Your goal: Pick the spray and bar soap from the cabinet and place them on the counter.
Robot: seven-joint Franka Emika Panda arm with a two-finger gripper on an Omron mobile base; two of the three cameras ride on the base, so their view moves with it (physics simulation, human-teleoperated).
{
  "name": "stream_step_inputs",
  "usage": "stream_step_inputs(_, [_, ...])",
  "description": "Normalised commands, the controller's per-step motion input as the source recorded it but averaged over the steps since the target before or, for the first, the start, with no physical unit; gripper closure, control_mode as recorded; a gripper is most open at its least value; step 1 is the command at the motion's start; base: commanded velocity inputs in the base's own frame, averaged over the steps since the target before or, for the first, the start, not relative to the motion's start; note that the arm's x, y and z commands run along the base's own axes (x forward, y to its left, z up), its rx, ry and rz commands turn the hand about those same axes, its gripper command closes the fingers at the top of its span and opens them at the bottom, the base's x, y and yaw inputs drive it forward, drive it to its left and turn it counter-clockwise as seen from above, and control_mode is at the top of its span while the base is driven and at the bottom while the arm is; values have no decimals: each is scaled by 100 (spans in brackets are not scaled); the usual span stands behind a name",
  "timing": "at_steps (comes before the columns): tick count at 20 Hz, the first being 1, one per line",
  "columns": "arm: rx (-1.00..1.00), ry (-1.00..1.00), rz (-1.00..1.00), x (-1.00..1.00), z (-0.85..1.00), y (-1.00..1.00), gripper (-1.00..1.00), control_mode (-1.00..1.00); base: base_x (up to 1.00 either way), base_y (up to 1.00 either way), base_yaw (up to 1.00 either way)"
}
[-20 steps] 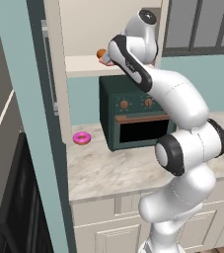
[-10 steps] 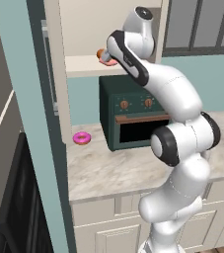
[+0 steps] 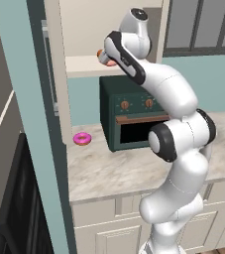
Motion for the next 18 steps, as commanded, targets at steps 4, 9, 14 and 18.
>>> stream_step_inputs(4, [-1, 0, 0, 18, -11, 9, -100, -100, 0, 0, 0])
stream_step_inputs(9, [-1, 0, 0, 18, 0, 3, -100, -100, 0, 0, 0])
stream_step_inputs(14, [0, 1, 0, 20, -6, 2, -100, -100, 0, 0, 0])
stream_step_inputs(18, [0, 3, 0, 15, -12, 0, -100, -100, 0, 0, 0])
